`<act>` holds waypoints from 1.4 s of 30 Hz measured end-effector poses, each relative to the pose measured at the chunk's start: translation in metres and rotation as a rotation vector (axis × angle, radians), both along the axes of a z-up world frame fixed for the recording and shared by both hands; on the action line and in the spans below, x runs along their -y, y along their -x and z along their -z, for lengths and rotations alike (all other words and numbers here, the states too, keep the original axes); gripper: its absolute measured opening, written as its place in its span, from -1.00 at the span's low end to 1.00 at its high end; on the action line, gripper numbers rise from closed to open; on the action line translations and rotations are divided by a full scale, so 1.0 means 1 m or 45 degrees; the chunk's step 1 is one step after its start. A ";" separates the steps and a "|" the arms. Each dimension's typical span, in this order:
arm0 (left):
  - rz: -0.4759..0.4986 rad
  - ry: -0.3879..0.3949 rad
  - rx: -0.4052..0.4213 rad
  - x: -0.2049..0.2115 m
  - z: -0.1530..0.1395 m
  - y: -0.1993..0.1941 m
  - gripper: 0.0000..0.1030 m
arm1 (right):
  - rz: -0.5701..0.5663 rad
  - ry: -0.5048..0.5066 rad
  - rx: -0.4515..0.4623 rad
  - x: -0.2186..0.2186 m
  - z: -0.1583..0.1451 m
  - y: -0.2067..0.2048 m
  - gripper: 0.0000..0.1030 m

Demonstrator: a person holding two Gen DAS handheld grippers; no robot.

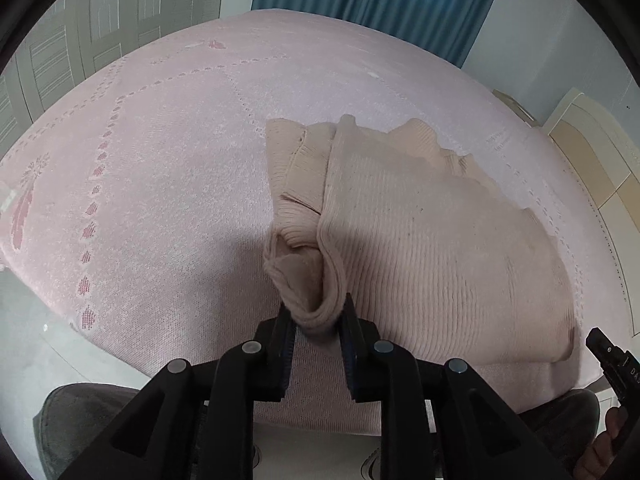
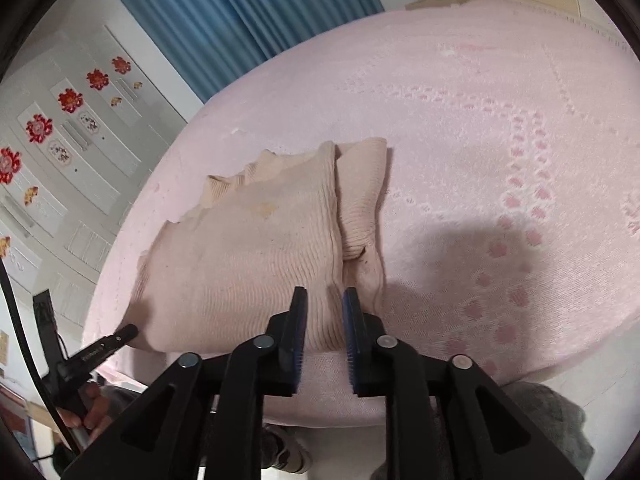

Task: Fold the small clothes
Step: 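Open both grippers and withdraw them from the folded sweater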

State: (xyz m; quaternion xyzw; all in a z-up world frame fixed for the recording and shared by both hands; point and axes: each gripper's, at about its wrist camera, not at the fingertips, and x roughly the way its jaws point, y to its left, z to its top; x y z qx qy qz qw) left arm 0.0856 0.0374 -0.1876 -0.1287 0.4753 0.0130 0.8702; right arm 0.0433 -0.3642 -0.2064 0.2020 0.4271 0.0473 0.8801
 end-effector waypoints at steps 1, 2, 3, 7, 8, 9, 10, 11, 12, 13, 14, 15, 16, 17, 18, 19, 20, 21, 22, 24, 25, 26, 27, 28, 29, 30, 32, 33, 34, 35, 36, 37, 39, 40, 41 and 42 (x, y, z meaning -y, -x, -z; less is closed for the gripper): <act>0.001 -0.009 0.002 -0.001 -0.001 0.001 -0.59 | -0.004 0.018 0.006 0.000 -0.001 0.004 -0.59; 0.000 -0.014 0.004 -0.001 -0.003 0.003 -0.55 | -0.007 0.038 0.013 -0.001 -0.003 0.006 -0.59; -0.003 -0.015 0.006 -0.002 -0.004 0.004 -0.50 | -0.005 0.061 0.025 -0.002 -0.005 0.010 -0.59; -0.015 -0.007 0.071 -0.011 -0.013 0.015 -0.04 | -0.002 0.129 0.055 -0.003 -0.013 0.019 -0.58; -0.016 -0.010 0.084 -0.013 -0.016 0.017 -0.03 | 0.002 0.142 0.060 -0.004 -0.014 0.023 -0.57; -0.013 -0.014 0.095 -0.015 -0.018 0.020 -0.03 | 0.005 0.153 0.066 -0.004 -0.015 0.026 -0.56; -0.009 -0.021 0.101 -0.018 -0.020 0.023 -0.03 | 0.009 0.157 0.069 -0.003 -0.016 0.028 -0.55; -0.007 -0.028 0.107 -0.020 -0.021 0.025 -0.03 | 0.017 0.162 0.067 -0.003 -0.015 0.031 -0.53; -0.005 -0.037 0.116 -0.022 -0.022 0.028 -0.02 | 0.027 0.166 0.065 -0.002 -0.015 0.031 -0.53; -0.004 -0.045 0.126 -0.024 -0.022 0.031 -0.02 | 0.034 0.166 0.064 -0.002 -0.014 0.033 -0.52; -0.001 -0.060 0.136 -0.025 -0.022 0.034 -0.02 | 0.040 0.163 0.060 -0.002 -0.013 0.034 -0.52; 0.003 -0.080 0.148 -0.027 -0.021 0.038 -0.02 | 0.047 0.164 0.055 -0.001 -0.012 0.036 -0.52; 0.006 -0.087 0.154 -0.029 -0.019 0.042 -0.02 | 0.056 0.166 0.052 0.000 -0.011 0.037 -0.52; 0.010 -0.074 0.154 -0.031 -0.018 0.044 -0.02 | 0.065 0.167 0.051 0.000 -0.011 0.039 -0.52; 0.013 -0.053 0.157 -0.032 -0.018 0.046 -0.02 | 0.077 0.166 0.047 0.002 -0.010 0.041 -0.52; 0.018 -0.029 0.167 -0.034 -0.019 0.049 -0.02 | 0.085 0.162 0.045 0.003 -0.009 0.042 -0.52; 0.022 -0.018 0.178 -0.035 -0.020 0.051 -0.02 | 0.091 0.157 0.043 0.003 -0.009 0.043 -0.52; 0.025 -0.023 0.189 -0.034 -0.021 0.053 -0.03 | 0.096 0.148 0.046 0.004 -0.011 0.045 -0.52; 0.034 -0.031 0.196 -0.033 -0.022 0.054 -0.03 | 0.097 0.144 0.053 0.005 -0.012 0.046 -0.52; 0.053 -0.040 0.207 -0.030 -0.022 0.057 -0.03 | 0.098 0.162 0.073 0.005 -0.016 0.048 -0.51; 0.059 -0.046 0.213 -0.029 -0.022 0.057 -0.03 | 0.098 0.174 0.080 0.004 -0.016 0.048 -0.50; 0.063 -0.055 0.219 -0.028 -0.022 0.058 -0.03 | 0.095 0.187 0.090 0.003 -0.015 0.049 -0.49; 0.061 -0.066 0.224 -0.027 -0.022 0.057 -0.03 | 0.092 0.192 0.092 0.002 -0.015 0.048 -0.49; 0.057 -0.070 0.225 -0.026 -0.022 0.056 -0.03 | 0.087 0.200 0.093 0.001 -0.013 0.047 -0.49; 0.057 -0.069 0.221 -0.026 -0.021 0.056 -0.03 | 0.087 0.211 0.093 0.001 -0.010 0.046 -0.49; 0.060 -0.066 0.213 -0.026 -0.020 0.054 -0.03 | 0.087 0.217 0.092 0.001 -0.008 0.046 -0.49; 0.056 -0.071 0.203 -0.026 -0.019 0.055 -0.03 | 0.073 0.230 0.094 -0.001 -0.002 0.045 -0.49; 0.059 -0.070 0.204 -0.026 -0.019 0.055 -0.03 | 0.067 0.221 0.091 -0.001 0.001 0.044 -0.49; 0.060 -0.070 0.209 -0.025 -0.019 0.055 -0.03 | 0.061 0.202 0.099 -0.001 0.002 0.045 -0.49; 0.053 -0.073 0.214 -0.025 -0.019 0.056 -0.03 | 0.060 0.192 0.116 0.000 0.001 0.046 -0.49; 0.053 -0.073 0.221 -0.025 -0.019 0.056 -0.03 | 0.062 0.193 0.125 0.000 0.001 0.046 -0.49; 0.056 -0.073 0.224 -0.024 -0.019 0.056 -0.03 | 0.063 0.196 0.133 0.000 0.002 0.046 -0.49; 0.048 -0.084 0.219 -0.023 -0.018 0.055 -0.03 | 0.053 0.181 0.128 0.001 0.004 0.044 -0.49; 0.054 -0.082 0.214 -0.023 -0.018 0.055 -0.03 | 0.049 0.173 0.124 0.001 0.005 0.043 -0.49; 0.059 -0.085 0.208 -0.022 -0.018 0.054 -0.03 | 0.046 0.165 0.125 0.001 0.006 0.042 -0.49; 0.058 -0.096 0.204 -0.021 -0.018 0.053 -0.03 | 0.044 0.158 0.125 0.002 0.006 0.041 -0.49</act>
